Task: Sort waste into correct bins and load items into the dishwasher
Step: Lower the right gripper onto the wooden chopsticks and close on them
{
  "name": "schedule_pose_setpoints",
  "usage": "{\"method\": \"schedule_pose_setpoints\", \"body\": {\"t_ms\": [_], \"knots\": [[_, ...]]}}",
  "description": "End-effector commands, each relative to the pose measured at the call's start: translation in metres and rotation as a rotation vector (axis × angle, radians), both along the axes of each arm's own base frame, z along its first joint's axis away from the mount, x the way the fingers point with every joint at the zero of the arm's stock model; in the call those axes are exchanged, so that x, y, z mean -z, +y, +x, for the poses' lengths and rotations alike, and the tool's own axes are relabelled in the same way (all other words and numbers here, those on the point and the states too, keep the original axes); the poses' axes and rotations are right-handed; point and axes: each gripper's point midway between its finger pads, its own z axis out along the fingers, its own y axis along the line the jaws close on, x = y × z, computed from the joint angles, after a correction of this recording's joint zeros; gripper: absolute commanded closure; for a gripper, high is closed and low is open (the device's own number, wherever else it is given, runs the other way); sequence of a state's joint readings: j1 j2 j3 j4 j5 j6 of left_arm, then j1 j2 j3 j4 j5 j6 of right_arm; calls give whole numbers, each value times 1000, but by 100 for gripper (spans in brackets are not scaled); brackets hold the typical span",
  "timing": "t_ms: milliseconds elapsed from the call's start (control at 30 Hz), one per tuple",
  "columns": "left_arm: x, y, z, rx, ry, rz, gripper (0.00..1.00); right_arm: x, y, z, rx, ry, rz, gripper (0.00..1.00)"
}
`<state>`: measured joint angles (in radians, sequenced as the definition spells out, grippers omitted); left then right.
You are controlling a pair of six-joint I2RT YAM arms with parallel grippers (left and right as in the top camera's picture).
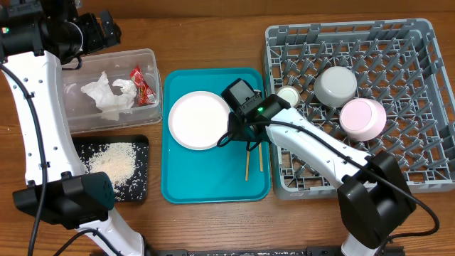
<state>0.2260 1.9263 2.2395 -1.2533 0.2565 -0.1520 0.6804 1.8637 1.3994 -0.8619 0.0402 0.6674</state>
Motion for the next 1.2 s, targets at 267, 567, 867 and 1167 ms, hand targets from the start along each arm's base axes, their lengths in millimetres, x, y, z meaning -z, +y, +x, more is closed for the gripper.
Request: {"method": "schedule_pose_setpoints", "body": {"t_ms": [267, 567, 867, 1167], "knots": [[-6, -1, 0, -6, -13, 2, 0, 22, -24, 0, 116, -27, -72, 71], [-6, -1, 0, -6, -13, 2, 0, 33, -25, -1, 116, -34, -66, 71], [-6, -1, 0, -6, -13, 2, 0, 33, -29, 1, 65, -69, -120, 74], [-6, -1, 0, -6, -13, 2, 0, 33, -30, 0, 26, -69, -134, 76]]}}
